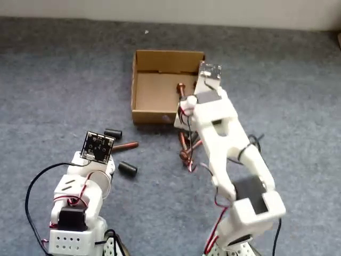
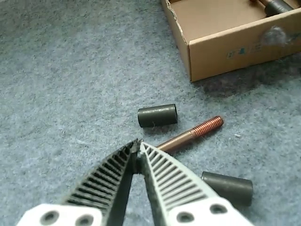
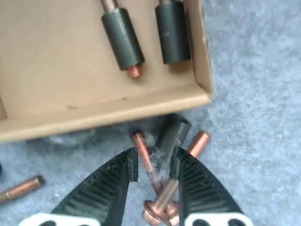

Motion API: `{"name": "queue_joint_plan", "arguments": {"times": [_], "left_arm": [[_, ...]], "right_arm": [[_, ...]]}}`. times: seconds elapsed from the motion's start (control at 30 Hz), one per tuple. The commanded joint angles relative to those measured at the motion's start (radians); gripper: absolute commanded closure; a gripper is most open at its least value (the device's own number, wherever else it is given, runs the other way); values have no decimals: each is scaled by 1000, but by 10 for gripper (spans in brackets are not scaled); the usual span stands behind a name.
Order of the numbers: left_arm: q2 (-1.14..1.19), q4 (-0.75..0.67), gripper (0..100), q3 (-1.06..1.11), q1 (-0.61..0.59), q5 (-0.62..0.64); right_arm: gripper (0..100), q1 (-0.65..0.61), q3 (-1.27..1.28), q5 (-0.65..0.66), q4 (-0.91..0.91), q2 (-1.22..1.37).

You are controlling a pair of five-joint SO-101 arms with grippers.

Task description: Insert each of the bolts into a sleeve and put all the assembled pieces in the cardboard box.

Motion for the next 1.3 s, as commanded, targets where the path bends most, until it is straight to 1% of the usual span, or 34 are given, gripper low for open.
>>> {"name": "queue_joint_plan", "arguments": {"times": [0.0,0.17,0.47,0.6,0.83,0.97,1.0,1.1,1.13,1.27], "left_arm": [[-4,-17,993,-5,-7,-11],[-4,-17,993,-5,-7,-11],[-4,-17,993,-4,-7,-11],[-4,-17,993,-4,-7,-11],[-4,-17,993,-4,-7,-12],[-4,-17,993,-4,-7,-12],[-4,-17,993,-4,-7,-12],[-4,-17,993,-4,-7,-12],[-4,-17,993,-4,-7,-12],[-4,-17,993,-4,-7,-12]], "right_arm": [[886,13,-97,-38,18,41],[886,39,-102,-86,15,102],[886,44,-96,-87,8,124],[886,44,-93,-152,16,127],[886,42,-67,-157,16,220],[890,44,-62,-157,19,229],[905,44,-65,-157,33,229],[998,44,-71,-155,102,228],[987,42,-90,-155,130,225],[994,42,-182,-150,260,179]]}}
